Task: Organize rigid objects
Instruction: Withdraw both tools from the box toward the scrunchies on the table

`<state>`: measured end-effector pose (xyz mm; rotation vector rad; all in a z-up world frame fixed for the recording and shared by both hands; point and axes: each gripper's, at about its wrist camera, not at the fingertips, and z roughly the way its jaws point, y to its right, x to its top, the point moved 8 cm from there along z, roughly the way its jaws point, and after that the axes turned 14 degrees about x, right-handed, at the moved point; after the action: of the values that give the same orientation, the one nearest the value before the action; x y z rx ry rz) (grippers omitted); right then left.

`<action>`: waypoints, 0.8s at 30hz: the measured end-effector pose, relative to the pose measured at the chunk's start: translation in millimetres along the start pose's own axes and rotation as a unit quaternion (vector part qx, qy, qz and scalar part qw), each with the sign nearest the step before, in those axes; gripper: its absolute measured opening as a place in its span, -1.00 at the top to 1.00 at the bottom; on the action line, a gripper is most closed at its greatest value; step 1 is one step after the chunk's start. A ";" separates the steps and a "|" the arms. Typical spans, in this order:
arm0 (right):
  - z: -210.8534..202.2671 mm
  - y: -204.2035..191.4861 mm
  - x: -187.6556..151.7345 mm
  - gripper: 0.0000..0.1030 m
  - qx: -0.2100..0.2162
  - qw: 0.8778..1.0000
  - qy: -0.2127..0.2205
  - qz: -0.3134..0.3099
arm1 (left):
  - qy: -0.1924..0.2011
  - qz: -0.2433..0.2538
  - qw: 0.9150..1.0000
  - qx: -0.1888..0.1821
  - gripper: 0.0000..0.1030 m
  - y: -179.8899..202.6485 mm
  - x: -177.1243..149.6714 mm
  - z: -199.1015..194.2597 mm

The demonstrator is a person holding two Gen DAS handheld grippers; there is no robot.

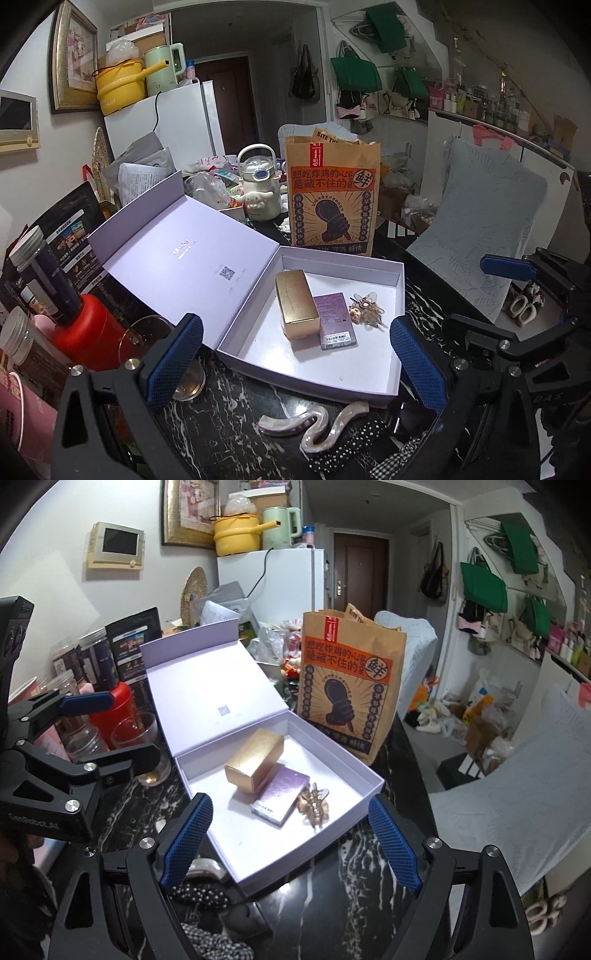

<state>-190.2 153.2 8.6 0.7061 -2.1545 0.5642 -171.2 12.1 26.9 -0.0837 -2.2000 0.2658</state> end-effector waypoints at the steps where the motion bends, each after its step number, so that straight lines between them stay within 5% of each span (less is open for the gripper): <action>1: -1.9 -1.3 -1.2 -0.70 -0.001 1.000 0.001 -0.001 | 0.001 0.000 1.000 -0.001 -1.00 -0.3 -1.6 -3.8; 24: -21.8 -23.9 -49.5 -0.73 -0.004 1.000 -0.001 0.015 | -0.033 -0.013 0.999 -0.012 -1.00 -8.8 -60.1 -29.5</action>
<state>-136.4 163.1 -13.7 0.6722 -2.1715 0.5703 -111.3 -1.2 -1.2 -0.0587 -2.2689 0.2311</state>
